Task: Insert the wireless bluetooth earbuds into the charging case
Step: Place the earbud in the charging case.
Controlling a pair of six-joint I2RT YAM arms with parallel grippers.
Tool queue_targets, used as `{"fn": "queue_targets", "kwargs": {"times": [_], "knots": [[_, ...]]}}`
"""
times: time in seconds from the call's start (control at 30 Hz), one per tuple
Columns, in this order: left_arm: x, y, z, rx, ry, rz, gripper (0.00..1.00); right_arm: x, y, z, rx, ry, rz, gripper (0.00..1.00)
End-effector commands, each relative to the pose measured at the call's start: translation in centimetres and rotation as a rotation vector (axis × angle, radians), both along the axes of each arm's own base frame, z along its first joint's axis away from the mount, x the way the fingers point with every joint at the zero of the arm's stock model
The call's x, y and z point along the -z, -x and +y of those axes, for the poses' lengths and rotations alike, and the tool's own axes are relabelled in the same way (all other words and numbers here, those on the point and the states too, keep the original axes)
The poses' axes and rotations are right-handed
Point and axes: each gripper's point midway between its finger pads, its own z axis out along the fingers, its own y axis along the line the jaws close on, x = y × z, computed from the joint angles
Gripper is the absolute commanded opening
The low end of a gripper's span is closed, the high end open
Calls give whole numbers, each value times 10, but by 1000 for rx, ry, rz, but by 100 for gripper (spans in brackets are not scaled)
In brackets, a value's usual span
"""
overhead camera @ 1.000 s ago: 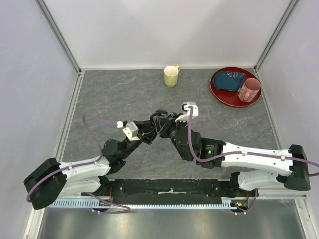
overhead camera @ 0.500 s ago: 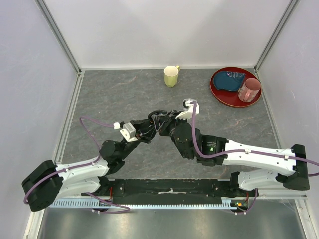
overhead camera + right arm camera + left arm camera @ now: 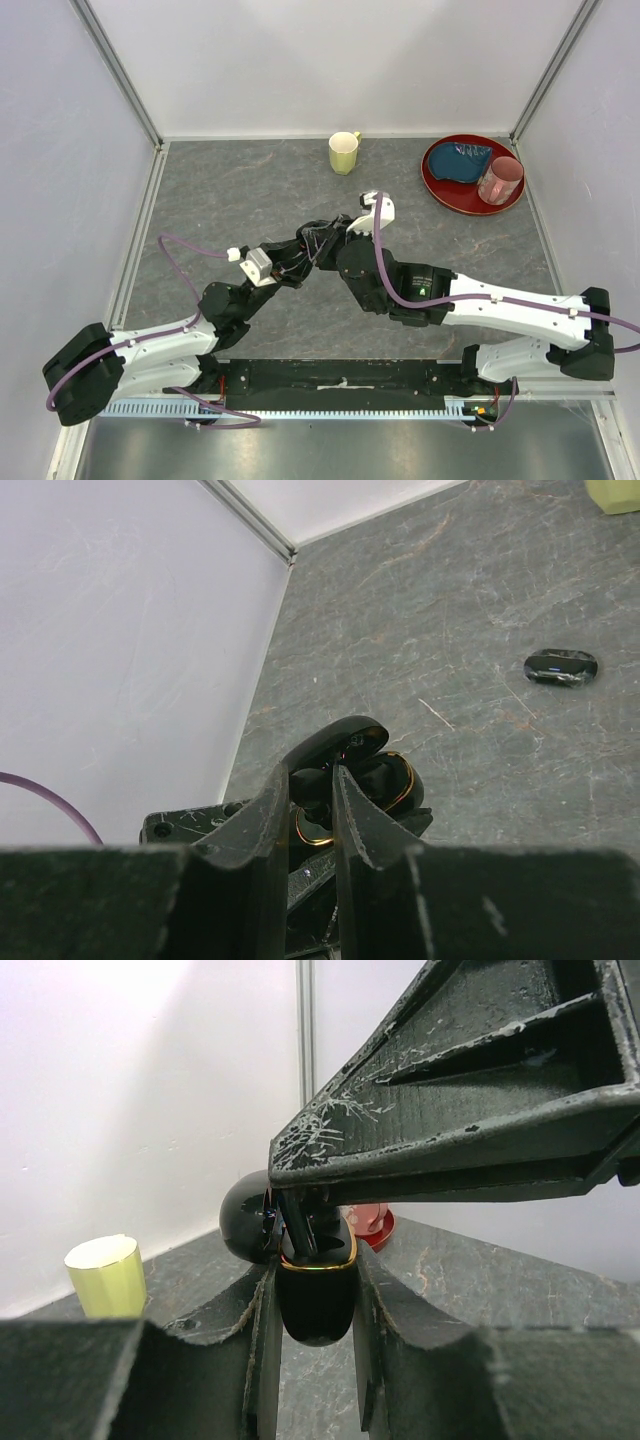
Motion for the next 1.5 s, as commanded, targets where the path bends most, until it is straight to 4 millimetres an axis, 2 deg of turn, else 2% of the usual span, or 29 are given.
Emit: {"fn": "queue_targets", "kwargs": {"times": [0.0,0.17,0.37,0.5,0.9,1.2,1.47], "knots": [[-84,22,27,-25,217,-229,2,25,4,1,-21,111,40,0],[-84,22,27,-24,217,-227,2,23,4,2,-18,86,37,0],[-84,21,29,-32,232,-216,2,16,8,3,-45,-30,12,0],[-83,18,30,-42,242,-204,2,3,6,-5,-29,-90,-22,0],[-77,12,29,-50,251,-165,2,-25,14,-9,-89,-230,-106,0],[-76,10,29,-55,256,-151,2,-35,16,-14,-98,-268,-147,0],[-78,13,28,-41,254,-162,2,-30,14,-8,-94,-251,-142,0]]}}
